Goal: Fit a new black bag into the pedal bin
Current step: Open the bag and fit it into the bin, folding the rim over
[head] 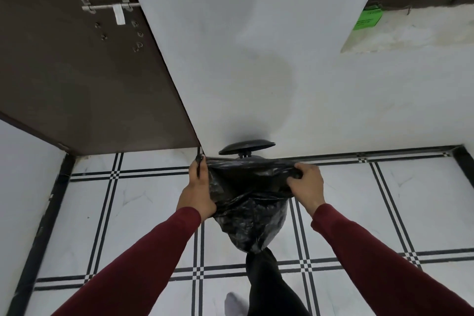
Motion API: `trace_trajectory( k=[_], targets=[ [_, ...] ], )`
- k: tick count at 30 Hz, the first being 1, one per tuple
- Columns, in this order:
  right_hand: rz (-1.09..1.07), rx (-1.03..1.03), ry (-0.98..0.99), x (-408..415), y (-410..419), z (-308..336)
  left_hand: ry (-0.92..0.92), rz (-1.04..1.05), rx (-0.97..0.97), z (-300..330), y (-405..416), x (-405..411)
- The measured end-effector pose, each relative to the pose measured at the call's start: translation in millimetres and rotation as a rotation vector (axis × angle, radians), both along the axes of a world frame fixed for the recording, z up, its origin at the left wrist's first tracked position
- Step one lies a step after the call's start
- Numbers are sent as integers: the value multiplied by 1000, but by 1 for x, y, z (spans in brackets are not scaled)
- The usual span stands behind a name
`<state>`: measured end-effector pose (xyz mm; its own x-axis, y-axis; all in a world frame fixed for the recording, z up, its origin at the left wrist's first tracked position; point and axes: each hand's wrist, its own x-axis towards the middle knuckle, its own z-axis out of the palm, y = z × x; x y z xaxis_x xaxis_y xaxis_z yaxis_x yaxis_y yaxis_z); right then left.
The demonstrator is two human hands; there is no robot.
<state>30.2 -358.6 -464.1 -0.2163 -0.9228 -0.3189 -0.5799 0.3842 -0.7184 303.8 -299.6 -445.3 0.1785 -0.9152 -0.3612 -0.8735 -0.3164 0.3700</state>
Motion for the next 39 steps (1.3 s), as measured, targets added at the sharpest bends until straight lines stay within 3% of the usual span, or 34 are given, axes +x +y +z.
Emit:
trace_trajectory(
  k=[7, 10, 19, 23, 27, 30, 33, 39],
  targets=[
    [198, -359, 191, 5, -16, -52, -51, 16, -199, -54, -21, -5],
    [245, -399, 242, 3, -24, -88, -50, 13, -214, -86, -29, -2],
    [469, -43, 460, -1, -52, -212, -162, -19, 52, -200, -46, 4],
    [576, 129, 475, 12, -76, -272, -245, 5, 169, -254, -58, 2],
    [568, 172, 479, 19, -102, -303, -248, -8, 182, -296, -80, -2],
    [563, 233, 446, 14, -127, -316, -248, -57, 162, -317, -107, -12],
    [650, 457, 326, 20, -148, -330, -238, -110, 156, -331, -131, -18],
    [615, 955, -324, 66, -156, -341, -289, -35, 403, -350, -147, 6]
  ],
)
